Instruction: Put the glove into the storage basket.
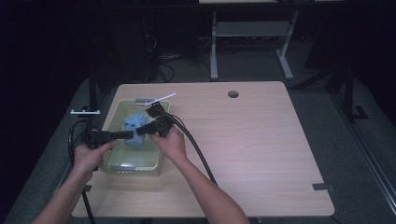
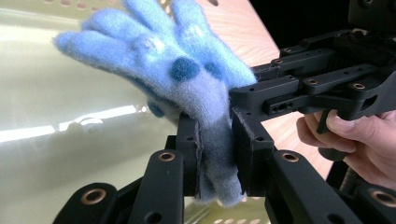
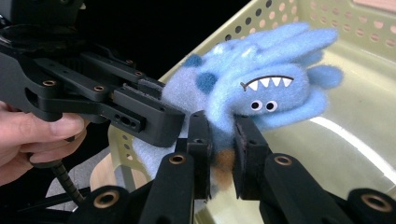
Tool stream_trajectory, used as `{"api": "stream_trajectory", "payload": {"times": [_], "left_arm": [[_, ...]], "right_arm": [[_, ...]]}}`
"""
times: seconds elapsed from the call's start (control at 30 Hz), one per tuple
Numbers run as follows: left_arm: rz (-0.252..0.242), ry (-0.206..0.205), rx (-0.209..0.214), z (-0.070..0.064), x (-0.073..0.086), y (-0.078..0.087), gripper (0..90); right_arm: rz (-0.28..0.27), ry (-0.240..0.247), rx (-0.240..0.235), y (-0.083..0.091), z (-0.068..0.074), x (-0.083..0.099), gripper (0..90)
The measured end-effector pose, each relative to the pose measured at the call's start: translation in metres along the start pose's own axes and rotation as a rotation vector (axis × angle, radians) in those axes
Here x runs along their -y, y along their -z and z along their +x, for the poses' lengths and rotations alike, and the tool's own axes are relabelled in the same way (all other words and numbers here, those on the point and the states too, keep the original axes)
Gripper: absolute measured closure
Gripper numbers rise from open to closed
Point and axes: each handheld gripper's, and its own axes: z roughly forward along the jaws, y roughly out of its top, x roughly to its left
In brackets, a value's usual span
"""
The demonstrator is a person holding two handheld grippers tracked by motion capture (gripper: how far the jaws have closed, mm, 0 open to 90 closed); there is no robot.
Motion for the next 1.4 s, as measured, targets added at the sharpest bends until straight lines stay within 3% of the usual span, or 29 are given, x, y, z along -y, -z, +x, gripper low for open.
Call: {"api": "stream_trajectory", "payload": {"times": [0.37,0.5,0.87,0.97,1.07,1.2,1.33,1.4], "left_arm": [[0.051,0.002,-0.054,0.012,0.003,-0.005,73.4],[0.074,-0.018,-0.088,0.015,0.003,-0.008,73.7],[0.059,-0.01,-0.105,0.018,0.003,-0.008,75.1],[0.063,-0.009,-0.126,0.019,0.003,-0.01,75.3],[0.103,-0.019,-0.16,0.02,0.003,-0.016,75.3],[0.223,-0.051,-0.244,0.02,0.005,-0.031,75.2],[0.29,-0.054,-0.298,0.02,0.008,-0.044,74.5],[0.299,-0.056,-0.315,0.02,0.007,-0.046,73.2]], "right_arm": [[0.033,-0.023,0.002,-0.018,-0.006,0.004,78.9],[0.05,-0.037,0.001,-0.027,-0.01,0.007,78.6],[0.037,-0.058,0.008,-0.03,-0.013,0.008,77.0],[0.021,-0.051,0.045,-0.025,-0.014,0.008,72.9],[0.02,-0.062,0.044,-0.019,-0.016,0.009,70.9],[0.028,-0.055,0.043,-0.016,-0.017,0.011,70.8],[0.035,-0.051,0.042,-0.014,-0.018,0.013,70.2],[0.031,-0.053,0.038,-0.013,-0.018,0.014,70.1]]}}
